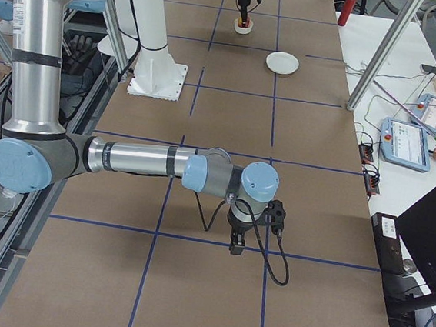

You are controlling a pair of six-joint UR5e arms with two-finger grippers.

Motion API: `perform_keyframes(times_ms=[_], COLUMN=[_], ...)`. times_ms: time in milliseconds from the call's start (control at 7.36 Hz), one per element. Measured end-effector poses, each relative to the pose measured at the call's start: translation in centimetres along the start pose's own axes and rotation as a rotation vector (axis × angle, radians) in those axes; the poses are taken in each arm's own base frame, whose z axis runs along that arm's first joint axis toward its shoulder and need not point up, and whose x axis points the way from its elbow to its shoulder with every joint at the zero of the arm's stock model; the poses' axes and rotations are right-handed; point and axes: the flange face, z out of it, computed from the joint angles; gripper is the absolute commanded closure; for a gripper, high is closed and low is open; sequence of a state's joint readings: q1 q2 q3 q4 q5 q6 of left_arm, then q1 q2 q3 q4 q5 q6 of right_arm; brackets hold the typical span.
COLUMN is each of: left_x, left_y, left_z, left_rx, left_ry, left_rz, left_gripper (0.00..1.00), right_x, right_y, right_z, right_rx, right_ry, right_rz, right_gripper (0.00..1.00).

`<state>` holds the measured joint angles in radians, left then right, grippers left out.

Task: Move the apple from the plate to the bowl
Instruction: 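Lower the apple into the white bowl and open the left gripper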

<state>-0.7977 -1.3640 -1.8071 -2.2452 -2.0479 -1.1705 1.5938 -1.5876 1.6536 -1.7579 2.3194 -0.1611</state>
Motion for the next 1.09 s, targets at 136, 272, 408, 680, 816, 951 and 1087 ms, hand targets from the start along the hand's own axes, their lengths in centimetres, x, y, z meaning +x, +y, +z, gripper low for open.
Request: perform_keyframes(times_ms=[136, 272, 408, 680, 816, 951, 1087], left_x=[-0.1, -0.2, -0.2, 0.1, 0.5, 1.2, 2.2], left_y=[-0.1, -0.1, -0.1, -0.1, -0.1, 0.1, -0.1], left_z=[0.2, 0.3, 0.3, -0.2, -0.9, -2.2, -4.1], left_rx=[-0.001, -0.002, -0.001, 0.006, 0.011, 0.014, 0.007], left_ry=[-0.003, -0.004, -0.001, 0.009, 0.021, 0.042, 0.060], left_rz=[-0.001, -0.001, 0.001, 0.005, 0.009, 0.025, 0.055], left_gripper=[0.01, 0.01, 0.01, 0.00, 0.00, 0.00, 0.00], right_x=[0.0, 0.0, 0.0, 0.0, 0.0, 0.0, 0.0], right_y=[0.0, 0.0, 0.0, 0.0, 0.0, 0.0, 0.0], right_z=[0.0, 0.0, 0.0, 0.0, 0.0, 0.0, 0.0], right_rx=[0.000, 0.000, 0.000, 0.000, 0.000, 0.000, 0.000], right_ry=[0.000, 0.000, 0.000, 0.000, 0.000, 0.000, 0.000], right_rz=[0.000, 0.000, 0.000, 0.000, 0.000, 0.000, 0.000], right_gripper=[0.00, 0.00, 0.00, 0.00, 0.00, 0.00, 0.00])
